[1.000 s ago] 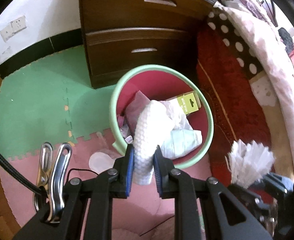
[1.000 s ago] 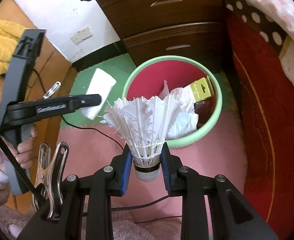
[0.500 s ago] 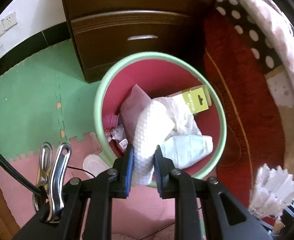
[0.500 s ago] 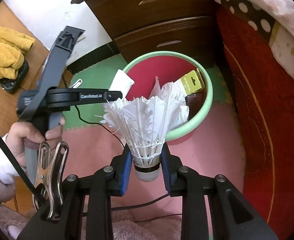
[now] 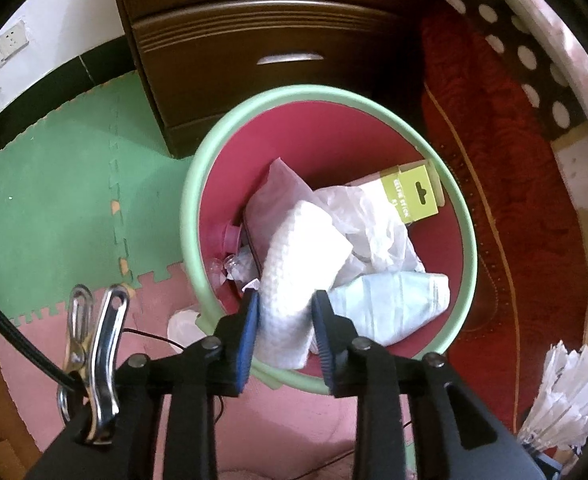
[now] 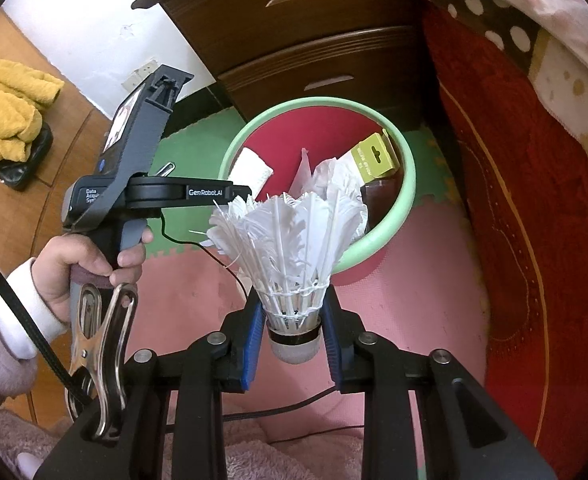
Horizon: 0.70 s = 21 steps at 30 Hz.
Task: Collect trash
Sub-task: 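Carry the paper towel in the left tool and shuttlecock in the right tool over the bucket, then open the left tool releasing the paper towel while the right tool drops the shuttlecock into the bucket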
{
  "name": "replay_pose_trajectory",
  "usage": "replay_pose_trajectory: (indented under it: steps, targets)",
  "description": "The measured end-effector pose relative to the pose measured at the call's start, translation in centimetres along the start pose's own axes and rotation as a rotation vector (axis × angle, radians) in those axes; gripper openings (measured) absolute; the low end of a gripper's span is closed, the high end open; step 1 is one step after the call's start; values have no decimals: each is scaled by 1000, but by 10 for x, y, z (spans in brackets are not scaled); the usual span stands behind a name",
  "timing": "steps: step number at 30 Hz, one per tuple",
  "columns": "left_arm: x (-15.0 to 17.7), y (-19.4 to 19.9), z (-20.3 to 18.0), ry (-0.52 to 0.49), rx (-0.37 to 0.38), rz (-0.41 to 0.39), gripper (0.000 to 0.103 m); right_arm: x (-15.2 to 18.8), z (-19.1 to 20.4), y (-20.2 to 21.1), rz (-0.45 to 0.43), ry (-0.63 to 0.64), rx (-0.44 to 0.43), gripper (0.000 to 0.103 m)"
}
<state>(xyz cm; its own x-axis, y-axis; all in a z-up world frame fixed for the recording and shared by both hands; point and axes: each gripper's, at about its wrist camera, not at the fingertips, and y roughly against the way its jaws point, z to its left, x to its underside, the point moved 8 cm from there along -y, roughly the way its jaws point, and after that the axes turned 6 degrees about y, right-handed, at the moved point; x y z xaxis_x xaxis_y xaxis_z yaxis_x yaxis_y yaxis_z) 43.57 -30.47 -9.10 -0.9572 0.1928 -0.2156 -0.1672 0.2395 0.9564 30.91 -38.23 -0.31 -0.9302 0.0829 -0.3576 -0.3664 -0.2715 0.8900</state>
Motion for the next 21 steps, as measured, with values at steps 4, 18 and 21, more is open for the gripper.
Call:
replay_pose_trajectory:
  steps: [4,18,21]
  targets:
    - [-2,3,1,-1,15,-1,38,1,-2,-2,3,-10,-1,28]
    - [-2,24,11,2,8,-28,41,-5,0,-10,3,-5,1,28]
    - [2,30,17,14,7,-34,41,-9,0,-12,-2,0,7,28]
